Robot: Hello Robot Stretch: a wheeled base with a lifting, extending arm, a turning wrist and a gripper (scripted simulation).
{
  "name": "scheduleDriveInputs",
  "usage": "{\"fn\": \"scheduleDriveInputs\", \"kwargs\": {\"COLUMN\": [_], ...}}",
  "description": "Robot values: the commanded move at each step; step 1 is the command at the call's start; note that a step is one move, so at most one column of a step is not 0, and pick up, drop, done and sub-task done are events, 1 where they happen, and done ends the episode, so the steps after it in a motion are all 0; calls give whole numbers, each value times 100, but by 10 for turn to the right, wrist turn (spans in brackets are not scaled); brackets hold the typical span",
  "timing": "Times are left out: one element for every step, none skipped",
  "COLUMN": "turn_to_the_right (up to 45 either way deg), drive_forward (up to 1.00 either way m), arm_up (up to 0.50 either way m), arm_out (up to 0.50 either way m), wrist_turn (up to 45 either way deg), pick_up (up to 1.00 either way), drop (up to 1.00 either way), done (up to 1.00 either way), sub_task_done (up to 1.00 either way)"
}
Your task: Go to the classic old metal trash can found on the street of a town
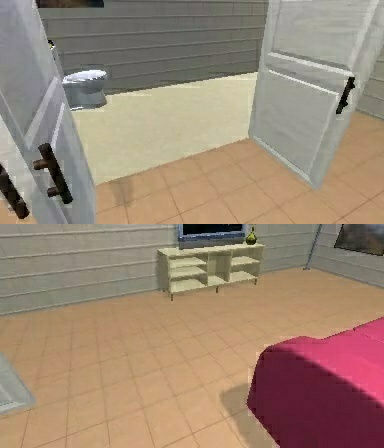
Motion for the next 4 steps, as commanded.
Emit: {"fn": "scheduleDriveInputs", "kwargs": {"turn_to_the_right": [0, -30, 0, 210], "drive_forward": [100, 0, 90, 0], "arm_up": [0, 0, 0, 0], "arm_out": [0, 0, 0, 0], "wrist_turn": [0, 0, 0, 0], "pick_up": [0, 0, 0, 0], "drop": [0, 0, 0, 0], "done": [0, 0, 0, 0], "sub_task_done": [0, 0, 0, 0]}}
